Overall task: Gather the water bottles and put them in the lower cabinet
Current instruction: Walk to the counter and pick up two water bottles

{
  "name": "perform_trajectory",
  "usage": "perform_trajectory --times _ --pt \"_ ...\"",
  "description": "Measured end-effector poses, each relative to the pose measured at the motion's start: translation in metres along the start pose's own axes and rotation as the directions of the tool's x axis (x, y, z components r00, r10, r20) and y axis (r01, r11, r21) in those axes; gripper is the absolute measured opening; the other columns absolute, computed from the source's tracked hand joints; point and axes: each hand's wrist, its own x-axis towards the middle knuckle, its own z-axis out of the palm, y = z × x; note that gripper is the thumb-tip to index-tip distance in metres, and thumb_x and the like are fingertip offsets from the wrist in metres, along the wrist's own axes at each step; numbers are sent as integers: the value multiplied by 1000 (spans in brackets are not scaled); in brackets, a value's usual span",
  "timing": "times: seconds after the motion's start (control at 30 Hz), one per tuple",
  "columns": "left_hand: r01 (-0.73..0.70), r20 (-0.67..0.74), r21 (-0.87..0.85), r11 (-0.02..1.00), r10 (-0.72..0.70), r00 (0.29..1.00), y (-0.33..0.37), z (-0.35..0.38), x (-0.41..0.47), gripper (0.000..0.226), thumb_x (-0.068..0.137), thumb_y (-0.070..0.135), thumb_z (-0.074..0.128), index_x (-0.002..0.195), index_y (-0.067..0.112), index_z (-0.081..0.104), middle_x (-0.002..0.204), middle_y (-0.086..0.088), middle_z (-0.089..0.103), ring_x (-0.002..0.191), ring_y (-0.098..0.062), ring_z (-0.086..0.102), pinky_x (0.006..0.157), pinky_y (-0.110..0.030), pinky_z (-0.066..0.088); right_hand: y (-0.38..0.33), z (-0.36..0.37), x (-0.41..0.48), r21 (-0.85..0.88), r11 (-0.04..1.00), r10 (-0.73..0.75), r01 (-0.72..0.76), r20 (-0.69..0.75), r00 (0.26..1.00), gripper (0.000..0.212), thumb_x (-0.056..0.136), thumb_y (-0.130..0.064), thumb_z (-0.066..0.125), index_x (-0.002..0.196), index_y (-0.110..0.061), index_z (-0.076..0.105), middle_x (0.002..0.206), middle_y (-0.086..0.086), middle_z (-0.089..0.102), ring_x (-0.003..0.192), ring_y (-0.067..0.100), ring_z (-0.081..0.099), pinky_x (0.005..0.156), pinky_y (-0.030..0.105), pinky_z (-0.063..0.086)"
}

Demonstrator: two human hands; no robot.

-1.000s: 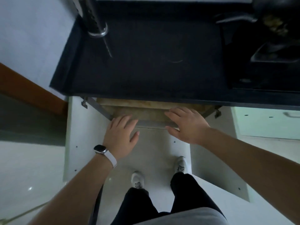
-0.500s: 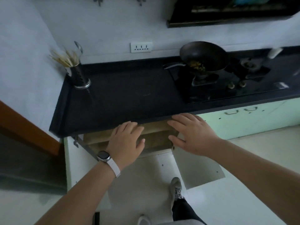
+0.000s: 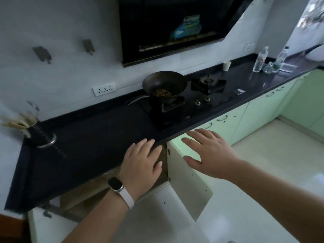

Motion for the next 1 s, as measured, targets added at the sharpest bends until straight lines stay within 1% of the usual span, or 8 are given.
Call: perform_trajectory --times 0.07,0.13,0.23,0.33,0.47,0.6,0.8,1.0 --pt "-37 -10 -2 999 37 999 25 5 25 42 93 37 55 129 19 67 133 -8 66 128 -29 60 105 -51 48 28 -4 -12 -3 1000 19 -19 -23 1000 52 88 -55 44 125 -23 62 127 3 64 118 32 59 98 47 48" --pt "-65 -18 -9 998 65 998 54 10 52 44 92 38 49 128 19 68 134 -8 65 130 -29 58 108 -52 45 60 -12 -27 -5 999 35 -36 -62 997 52 88 -55 45 124 -22 63 127 3 64 116 32 61 98 47 49" --pt "-126 -49 -25 992 124 991 106 24 100 46 91 39 48 127 18 68 134 -8 65 130 -31 58 107 -53 45 119 -27 -56 0 996 85 -85 -145 986 52 88 -55 48 124 -21 65 128 3 64 116 31 60 98 45 49" --pt "-226 -98 -50 973 220 970 168 41 160 46 90 38 50 126 16 68 132 -9 66 127 -33 59 104 -55 48 187 -39 -89 -3 986 161 -165 -203 966 52 87 -54 51 125 -21 64 127 2 63 118 30 59 100 43 46" --pt "-357 -171 -80 931 339 925 258 61 233 45 89 36 53 126 14 68 129 -10 67 124 -34 60 102 -55 49 276 -52 -141 -38 959 267 -282 -221 938 53 88 -54 51 128 -21 61 127 2 62 118 30 57 100 41 44" --pt "-445 -208 -84 891 421 883 330 71 283 46 89 37 53 124 13 70 127 -11 67 122 -34 61 101 -55 49 347 -63 -187 -58 927 349 -370 -222 910 53 89 -54 50 128 -20 61 127 4 62 118 32 56 101 43 44" --pt "-543 -261 -85 836 507 821 392 83 339 43 89 38 53 121 13 69 125 -11 67 121 -34 61 100 -55 48 408 -73 -230 -46 869 469 -493 -241 850 55 90 -56 47 130 -21 60 130 4 61 122 32 54 104 44 42" --pt "-609 -281 -136 781 559 780 434 104 388 44 90 39 54 122 13 68 126 -11 67 122 -35 60 102 -54 46 457 -74 -246 -83 805 551 -588 -266 791 56 90 -56 45 129 -21 61 128 4 62 120 31 55 102 42 42"
